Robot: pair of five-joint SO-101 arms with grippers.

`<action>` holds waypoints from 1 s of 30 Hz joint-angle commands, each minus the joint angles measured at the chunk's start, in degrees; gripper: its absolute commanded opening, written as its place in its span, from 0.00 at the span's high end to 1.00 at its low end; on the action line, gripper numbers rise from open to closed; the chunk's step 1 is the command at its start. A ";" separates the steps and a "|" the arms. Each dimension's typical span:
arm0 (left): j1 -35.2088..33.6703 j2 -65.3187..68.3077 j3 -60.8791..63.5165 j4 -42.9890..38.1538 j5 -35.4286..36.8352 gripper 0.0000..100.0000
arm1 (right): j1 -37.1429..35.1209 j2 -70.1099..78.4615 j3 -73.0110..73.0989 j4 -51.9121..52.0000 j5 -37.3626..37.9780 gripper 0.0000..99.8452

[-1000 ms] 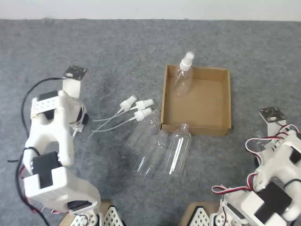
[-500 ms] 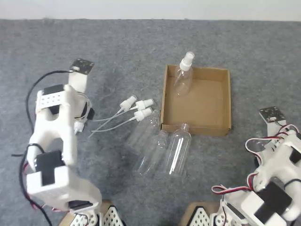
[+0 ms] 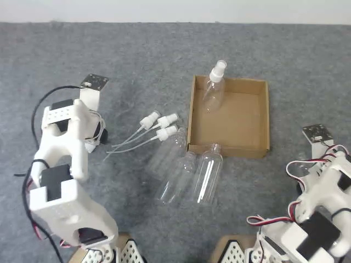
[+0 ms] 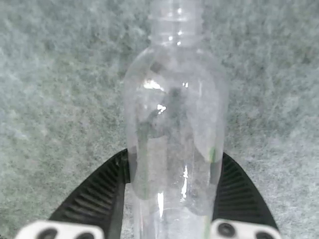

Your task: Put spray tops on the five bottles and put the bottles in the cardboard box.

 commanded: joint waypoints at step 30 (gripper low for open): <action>2.20 -27.69 -0.92 15.21 3.69 0.99 | 0.84 -0.31 -3.25 -0.57 6.42 0.84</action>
